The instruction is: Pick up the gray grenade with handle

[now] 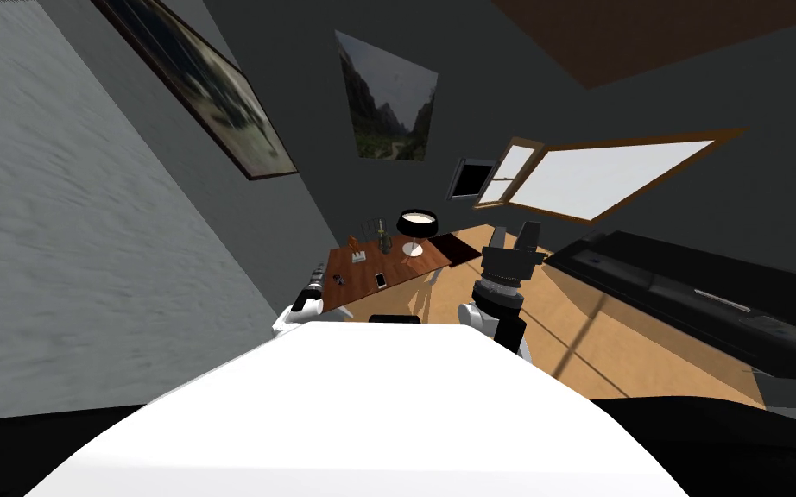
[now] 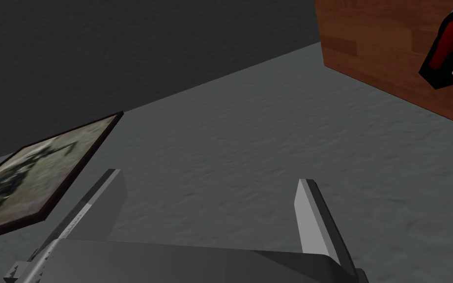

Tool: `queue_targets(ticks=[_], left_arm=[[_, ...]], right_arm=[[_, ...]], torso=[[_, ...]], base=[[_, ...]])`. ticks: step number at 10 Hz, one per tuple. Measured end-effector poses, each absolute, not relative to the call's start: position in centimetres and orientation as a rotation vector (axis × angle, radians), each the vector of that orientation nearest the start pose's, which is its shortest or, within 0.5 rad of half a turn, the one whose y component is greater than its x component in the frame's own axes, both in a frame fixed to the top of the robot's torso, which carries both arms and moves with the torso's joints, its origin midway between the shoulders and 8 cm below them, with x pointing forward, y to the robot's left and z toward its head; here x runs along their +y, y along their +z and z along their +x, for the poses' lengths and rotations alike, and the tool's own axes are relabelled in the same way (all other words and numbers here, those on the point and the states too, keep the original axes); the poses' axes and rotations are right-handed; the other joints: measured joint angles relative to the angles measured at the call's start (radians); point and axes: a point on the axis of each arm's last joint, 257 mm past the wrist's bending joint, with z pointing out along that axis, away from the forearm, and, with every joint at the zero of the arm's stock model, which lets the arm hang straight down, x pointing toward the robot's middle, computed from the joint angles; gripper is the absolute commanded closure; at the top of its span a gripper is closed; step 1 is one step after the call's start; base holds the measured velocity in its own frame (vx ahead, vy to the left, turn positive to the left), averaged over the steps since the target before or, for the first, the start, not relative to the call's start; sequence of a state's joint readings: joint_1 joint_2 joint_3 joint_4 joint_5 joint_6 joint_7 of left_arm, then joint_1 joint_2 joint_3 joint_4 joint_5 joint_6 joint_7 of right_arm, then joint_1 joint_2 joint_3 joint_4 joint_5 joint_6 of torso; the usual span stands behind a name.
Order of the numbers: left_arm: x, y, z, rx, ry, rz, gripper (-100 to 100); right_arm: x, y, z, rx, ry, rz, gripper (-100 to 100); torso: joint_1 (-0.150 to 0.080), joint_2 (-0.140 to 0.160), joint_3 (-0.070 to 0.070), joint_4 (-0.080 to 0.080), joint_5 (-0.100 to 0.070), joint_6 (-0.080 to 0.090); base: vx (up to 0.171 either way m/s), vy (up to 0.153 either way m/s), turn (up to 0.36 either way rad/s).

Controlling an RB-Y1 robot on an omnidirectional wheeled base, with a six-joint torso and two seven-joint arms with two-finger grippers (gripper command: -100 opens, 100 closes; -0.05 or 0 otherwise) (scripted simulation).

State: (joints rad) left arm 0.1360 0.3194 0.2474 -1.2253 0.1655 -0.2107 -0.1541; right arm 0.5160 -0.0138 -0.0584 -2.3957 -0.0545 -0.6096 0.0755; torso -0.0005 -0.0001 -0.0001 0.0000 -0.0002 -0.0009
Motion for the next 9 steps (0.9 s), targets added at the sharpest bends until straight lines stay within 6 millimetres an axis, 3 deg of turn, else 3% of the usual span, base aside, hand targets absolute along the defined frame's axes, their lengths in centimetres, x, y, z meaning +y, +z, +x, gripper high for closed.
queue_targets(ticks=[4,9], left_arm=[[54.4,-37.2,42.0,1.236,-0.554,-1.375,-100],[56.5,-40.3,40.0,1.239,-0.494,-1.464,-100]], right_arm=[[-29.1,8.9,29.2,0.461,1.246,0.474,0],[-29.1,8.9,29.2,0.461,1.245,0.474,0]], torso=[[-0.001,0.000,0.000,0.000,0.000,0.001],[0.000,0.000,0.000,0.000,0.000,0.000]], base=[[0.008,-0.020,-0.125],[0.008,-0.010,-0.066]])
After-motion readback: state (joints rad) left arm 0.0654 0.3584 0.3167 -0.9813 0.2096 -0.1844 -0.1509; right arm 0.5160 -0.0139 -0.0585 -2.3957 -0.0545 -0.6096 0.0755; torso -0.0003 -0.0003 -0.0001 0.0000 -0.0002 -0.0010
